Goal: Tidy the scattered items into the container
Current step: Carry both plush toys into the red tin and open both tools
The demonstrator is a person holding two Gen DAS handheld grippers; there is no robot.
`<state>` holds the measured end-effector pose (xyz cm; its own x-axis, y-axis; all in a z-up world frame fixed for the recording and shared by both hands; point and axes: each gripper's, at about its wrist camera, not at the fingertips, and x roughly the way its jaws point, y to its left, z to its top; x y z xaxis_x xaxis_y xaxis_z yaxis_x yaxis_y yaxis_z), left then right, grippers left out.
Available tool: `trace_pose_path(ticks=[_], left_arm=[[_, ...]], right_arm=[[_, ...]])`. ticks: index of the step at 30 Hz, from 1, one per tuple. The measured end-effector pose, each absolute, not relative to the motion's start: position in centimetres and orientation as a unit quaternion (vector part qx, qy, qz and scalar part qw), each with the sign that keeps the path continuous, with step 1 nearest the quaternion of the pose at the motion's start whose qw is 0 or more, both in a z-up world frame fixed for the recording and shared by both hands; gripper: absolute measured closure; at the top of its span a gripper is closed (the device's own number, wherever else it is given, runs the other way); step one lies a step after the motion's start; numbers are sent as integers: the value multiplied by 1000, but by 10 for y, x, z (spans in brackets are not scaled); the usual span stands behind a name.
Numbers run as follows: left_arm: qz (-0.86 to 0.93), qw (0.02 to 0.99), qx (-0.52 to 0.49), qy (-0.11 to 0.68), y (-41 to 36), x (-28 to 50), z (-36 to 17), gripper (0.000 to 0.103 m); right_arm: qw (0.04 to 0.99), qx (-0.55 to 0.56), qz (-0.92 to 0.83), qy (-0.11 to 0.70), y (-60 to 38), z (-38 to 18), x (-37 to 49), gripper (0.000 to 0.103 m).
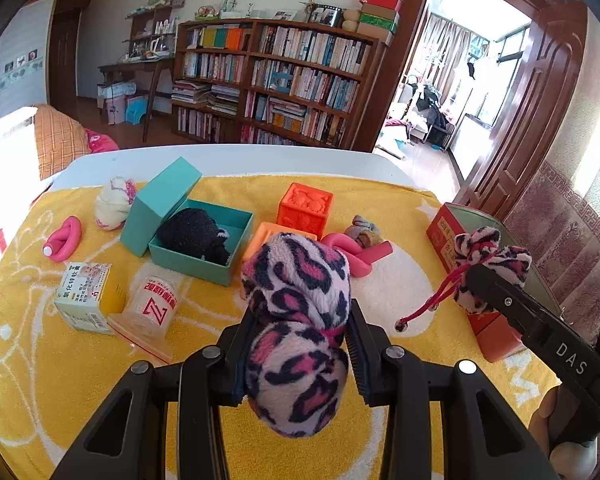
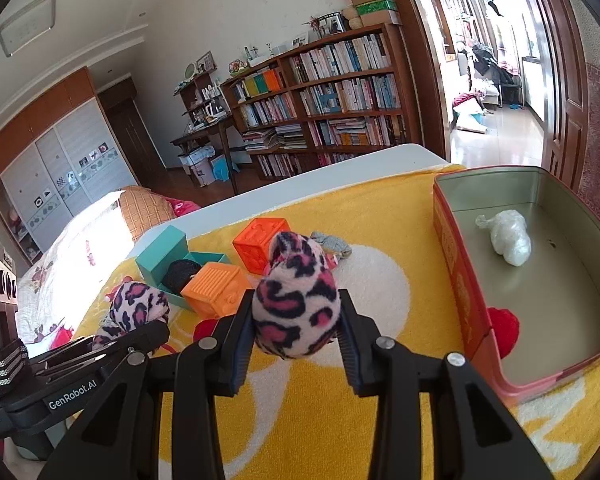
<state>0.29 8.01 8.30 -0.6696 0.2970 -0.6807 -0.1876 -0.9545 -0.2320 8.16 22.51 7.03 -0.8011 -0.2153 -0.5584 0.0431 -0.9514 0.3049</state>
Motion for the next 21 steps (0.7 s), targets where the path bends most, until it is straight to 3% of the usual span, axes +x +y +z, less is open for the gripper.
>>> trace_pose_path(ticks=[21], left_arm=[[878, 299, -370, -47, 266, -19, 122, 62]], right_arm=[[-91, 252, -947, -178, 394, 110, 121, 61]])
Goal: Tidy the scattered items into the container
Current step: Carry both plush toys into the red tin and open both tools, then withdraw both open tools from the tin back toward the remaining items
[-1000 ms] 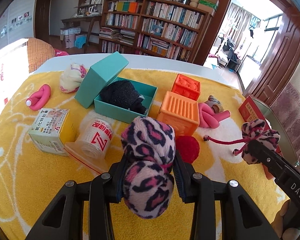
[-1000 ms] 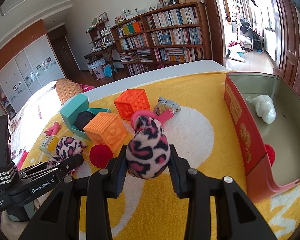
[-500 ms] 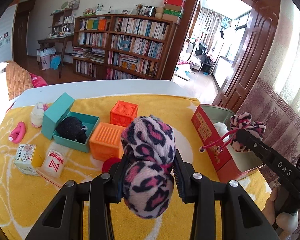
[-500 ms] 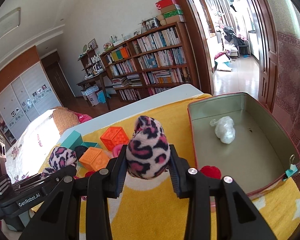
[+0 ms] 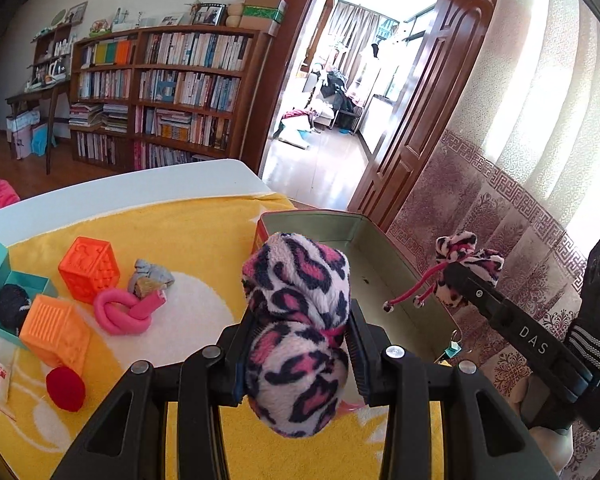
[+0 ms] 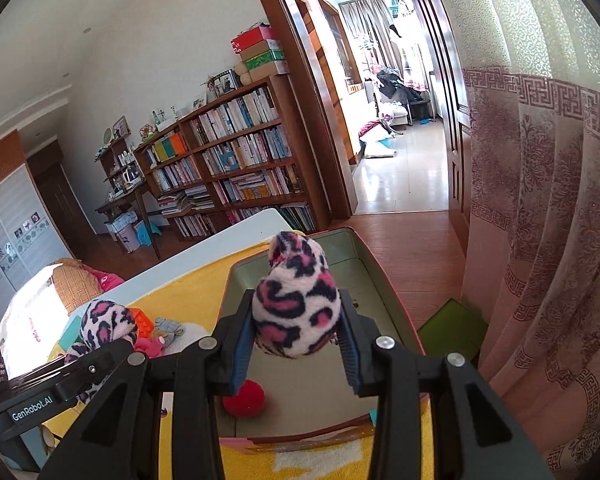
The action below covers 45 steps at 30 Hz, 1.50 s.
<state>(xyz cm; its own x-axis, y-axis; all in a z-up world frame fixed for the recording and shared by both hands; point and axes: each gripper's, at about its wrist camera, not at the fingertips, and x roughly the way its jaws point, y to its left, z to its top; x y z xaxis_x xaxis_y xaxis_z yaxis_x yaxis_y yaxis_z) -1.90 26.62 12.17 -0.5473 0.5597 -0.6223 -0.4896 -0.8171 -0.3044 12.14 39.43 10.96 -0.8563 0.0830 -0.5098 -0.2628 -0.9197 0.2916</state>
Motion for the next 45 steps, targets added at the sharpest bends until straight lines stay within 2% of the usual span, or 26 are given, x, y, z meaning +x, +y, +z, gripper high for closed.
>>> trace_pose_path(ticks=[4, 5, 7, 8, 9, 12, 19, 31, 45], left_arm=[[868, 321, -376, -51, 295, -28, 122, 61], [862, 328, -383, -54, 301, -30, 121, 56], [854, 335, -393, -60, 311, -36, 117, 35], [856, 330, -392, -64, 312, -38, 116, 13], [860, 327, -385, -71, 311, -37, 116, 10], [863, 323, -381, -76, 305, -38, 116, 10], [871, 289, -388, -87, 272, -39, 105, 10], [887, 245, -380, -90, 218, -27, 99, 10], [906, 152, -374, -128, 109, -11, 87, 10]], right_arm=[[98, -256, 945, 179, 406, 105, 123, 62], [98, -258, 944, 180, 408, 103, 123, 61], [99, -262, 941, 188, 413, 99, 122, 58], [100, -263, 940, 194, 416, 97, 122, 53], [103, -262, 939, 199, 419, 95, 123, 46], [119, -255, 937, 206, 424, 91, 129, 36], [121, -257, 932, 225, 426, 86, 127, 34], [95, -265, 936, 213, 390, 85, 123, 28], [44, -275, 943, 182, 327, 92, 112, 24]])
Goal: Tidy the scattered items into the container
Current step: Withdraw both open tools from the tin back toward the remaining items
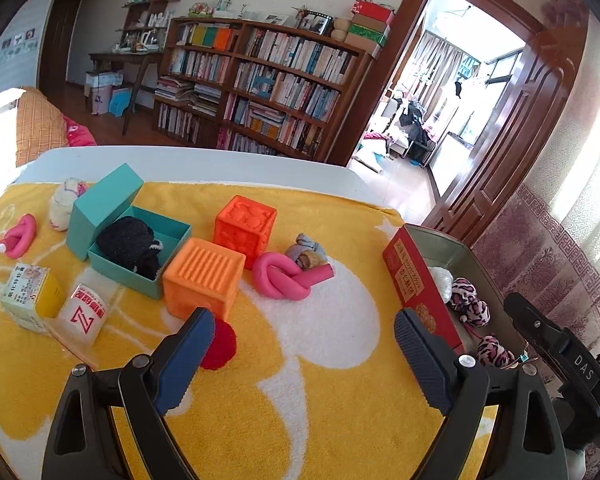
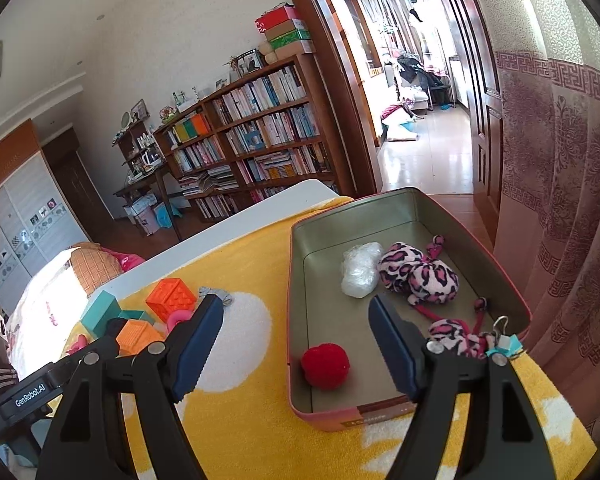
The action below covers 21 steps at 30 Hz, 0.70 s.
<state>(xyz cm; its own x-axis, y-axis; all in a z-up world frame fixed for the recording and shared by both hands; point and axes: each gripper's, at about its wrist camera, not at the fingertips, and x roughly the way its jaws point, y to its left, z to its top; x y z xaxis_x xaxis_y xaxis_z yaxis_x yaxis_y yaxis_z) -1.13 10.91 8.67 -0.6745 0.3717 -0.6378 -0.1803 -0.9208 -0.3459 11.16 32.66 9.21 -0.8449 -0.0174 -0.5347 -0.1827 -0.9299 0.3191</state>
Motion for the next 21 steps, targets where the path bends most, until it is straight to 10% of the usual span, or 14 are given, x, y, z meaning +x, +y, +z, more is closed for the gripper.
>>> trace_pose_path(ticks=[21], left_arm=[[910, -27, -389, -139, -77, 0, 52, 10]], right_arm=[[-62, -339, 932, 112, 193, 69, 70, 24]])
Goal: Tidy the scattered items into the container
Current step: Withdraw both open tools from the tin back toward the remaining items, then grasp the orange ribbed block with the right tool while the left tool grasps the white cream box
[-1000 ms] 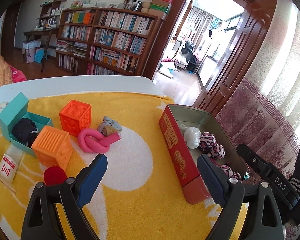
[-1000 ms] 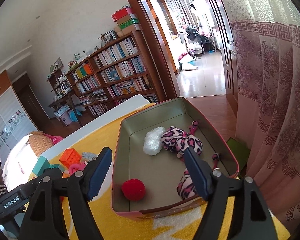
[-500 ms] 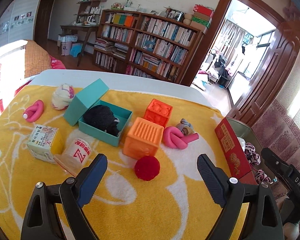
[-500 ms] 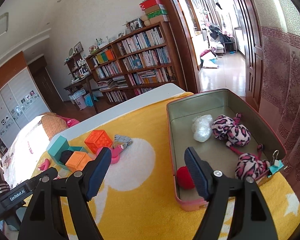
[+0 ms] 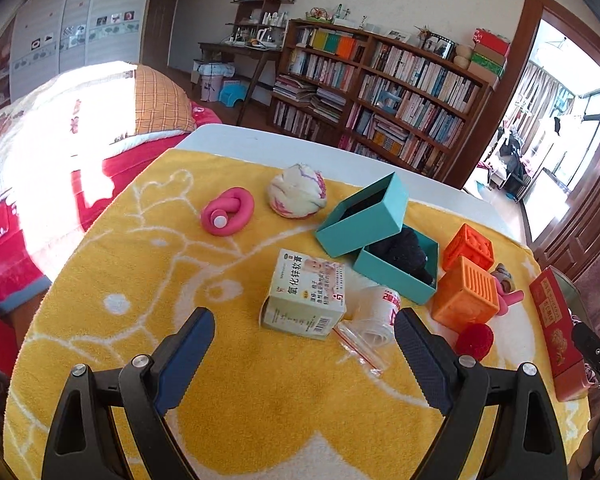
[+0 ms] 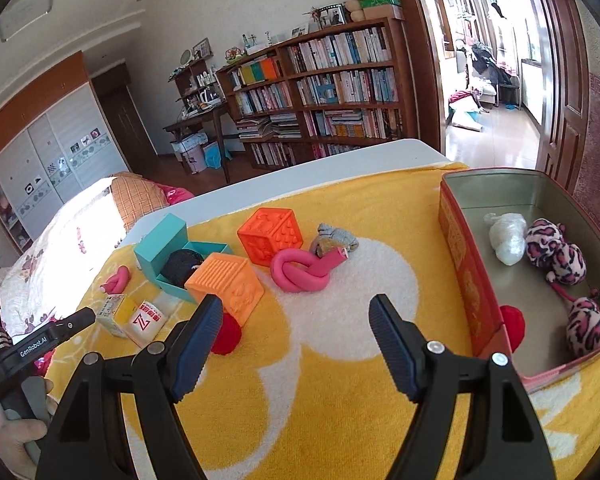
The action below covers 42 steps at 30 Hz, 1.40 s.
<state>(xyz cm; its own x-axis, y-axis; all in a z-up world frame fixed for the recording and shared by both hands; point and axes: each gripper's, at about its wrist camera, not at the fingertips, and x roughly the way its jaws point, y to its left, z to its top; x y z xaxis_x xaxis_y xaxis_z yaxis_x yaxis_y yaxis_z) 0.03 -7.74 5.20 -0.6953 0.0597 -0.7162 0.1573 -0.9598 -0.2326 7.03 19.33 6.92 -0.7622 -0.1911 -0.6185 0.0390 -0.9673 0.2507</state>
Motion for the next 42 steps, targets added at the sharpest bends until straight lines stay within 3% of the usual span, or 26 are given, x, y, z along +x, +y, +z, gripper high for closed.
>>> trace_pose_path(ticks=[13, 26, 28, 32, 33, 37, 38, 39, 40, 42], left_arm=[[-895, -27, 440, 73, -83, -55, 25, 10], [-885, -40, 453, 96, -90, -73, -3, 10], [-886, -38, 452, 91, -89, -74, -3, 13], [-889, -34, 448, 88, -91, -72, -2, 41], [-889, -37, 448, 89, -91, -72, -2, 43], [-889, -44, 446, 94, -92, -71, -1, 44], [-889, -44, 446, 93, -91, -73, 0, 47], [-889, -46, 446, 91, -90, -72, 0, 47], [-889, -46, 446, 90, -90, -72, 0, 47], [-890, -43, 445, 89, -91, -69, 2, 48]], right_arm=[[36, 361, -926, -100, 138, 65, 40, 24], [-12, 383, -919, -90, 103, 57, 0, 21], [-21, 394, -915, -89, 100, 50, -6, 21], [-16, 401, -911, -94, 91, 41, -14, 22], [-17, 398, -913, -87, 88, 40, -16, 21], [-22, 407, -912, -45, 70, 25, -30, 22], [-20, 413, -910, -32, 67, 19, -34, 24], [-22, 415, -909, -24, 65, 15, -35, 36], [-23, 410, -911, -26, 67, 14, -34, 40], [-22, 413, -909, -46, 75, 15, -30, 41]])
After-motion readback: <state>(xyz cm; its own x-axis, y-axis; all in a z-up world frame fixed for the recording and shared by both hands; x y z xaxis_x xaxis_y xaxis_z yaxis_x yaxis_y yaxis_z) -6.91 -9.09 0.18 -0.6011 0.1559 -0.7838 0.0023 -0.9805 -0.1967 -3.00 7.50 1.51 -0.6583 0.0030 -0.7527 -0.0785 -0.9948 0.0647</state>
